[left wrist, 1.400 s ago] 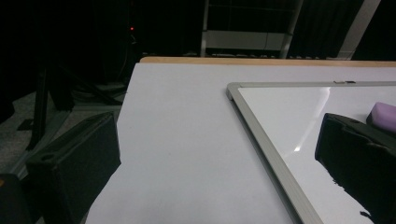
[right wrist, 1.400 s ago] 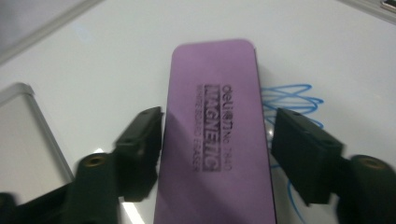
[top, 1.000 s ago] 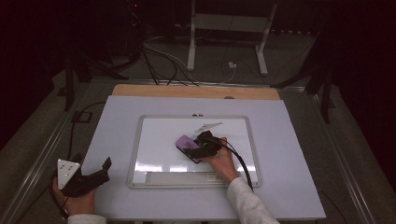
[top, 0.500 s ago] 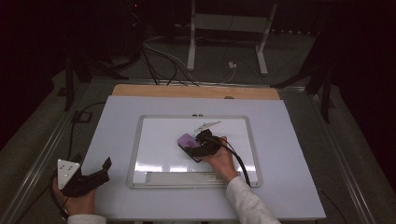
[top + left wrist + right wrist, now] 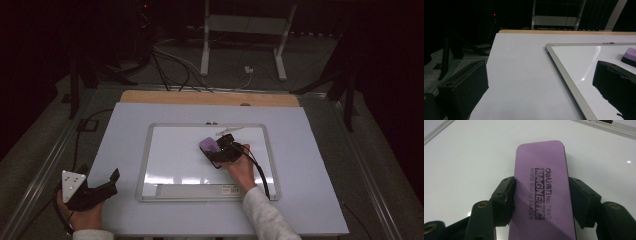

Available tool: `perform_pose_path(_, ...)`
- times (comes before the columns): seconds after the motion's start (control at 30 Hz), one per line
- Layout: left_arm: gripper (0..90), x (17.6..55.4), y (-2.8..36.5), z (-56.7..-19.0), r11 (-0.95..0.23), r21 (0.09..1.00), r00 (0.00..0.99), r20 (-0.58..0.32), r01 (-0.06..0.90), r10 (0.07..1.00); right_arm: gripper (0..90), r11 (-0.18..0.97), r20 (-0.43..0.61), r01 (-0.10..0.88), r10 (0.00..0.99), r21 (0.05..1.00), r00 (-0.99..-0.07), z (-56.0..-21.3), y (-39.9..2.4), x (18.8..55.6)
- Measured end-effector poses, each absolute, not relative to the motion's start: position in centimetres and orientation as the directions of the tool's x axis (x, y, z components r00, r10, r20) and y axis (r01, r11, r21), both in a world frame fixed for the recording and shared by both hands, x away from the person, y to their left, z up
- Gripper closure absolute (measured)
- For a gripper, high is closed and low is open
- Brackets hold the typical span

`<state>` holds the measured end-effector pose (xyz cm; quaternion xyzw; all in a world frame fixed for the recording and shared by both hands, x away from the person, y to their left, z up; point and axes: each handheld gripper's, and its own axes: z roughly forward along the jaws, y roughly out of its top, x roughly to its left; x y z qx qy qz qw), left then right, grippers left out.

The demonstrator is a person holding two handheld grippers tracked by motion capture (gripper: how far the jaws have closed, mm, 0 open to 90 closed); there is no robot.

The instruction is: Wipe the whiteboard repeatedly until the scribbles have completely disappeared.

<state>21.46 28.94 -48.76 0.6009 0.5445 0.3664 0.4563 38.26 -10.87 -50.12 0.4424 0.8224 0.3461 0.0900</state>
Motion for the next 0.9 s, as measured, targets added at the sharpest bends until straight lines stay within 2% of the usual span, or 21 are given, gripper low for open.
perform_pose_path(0.13, 0.9, 21.5, 28.9, -48.8, 0.01, 0.947, 0.138, -0.057, 0.322, 0.989, 41.4, 0.374, 0.177, 0.664, 0.774, 0.647, -0.608, -50.2, -10.4, 38.0)
perform_pose_path(0.5, 0.9, 21.4, 29.0, -48.7, 0.01, 0.948, 0.138, -0.056, 0.319, 0.989, 41.4, 0.48, 0.167, 0.597, 0.673, 0.643, -0.721, -50.0, -7.6, 36.5)
perform_pose_path(0.73, 0.9, 21.4, 29.1, -48.7, 0.018, 0.948, 0.135, -0.063, 0.316, 0.989, 41.4, 0.41, 0.169, 0.638, 0.742, 0.652, -0.649, -50.2, -8.7, 38.0)
perform_pose_path(0.9, 0.9, 21.4, 29.1, -48.7, 0.017, 0.948, 0.134, -0.063, 0.317, 0.989, 41.4, 0.36, 0.129, 0.665, 0.813, 0.654, -0.567, -50.1, -9.9, 39.0)
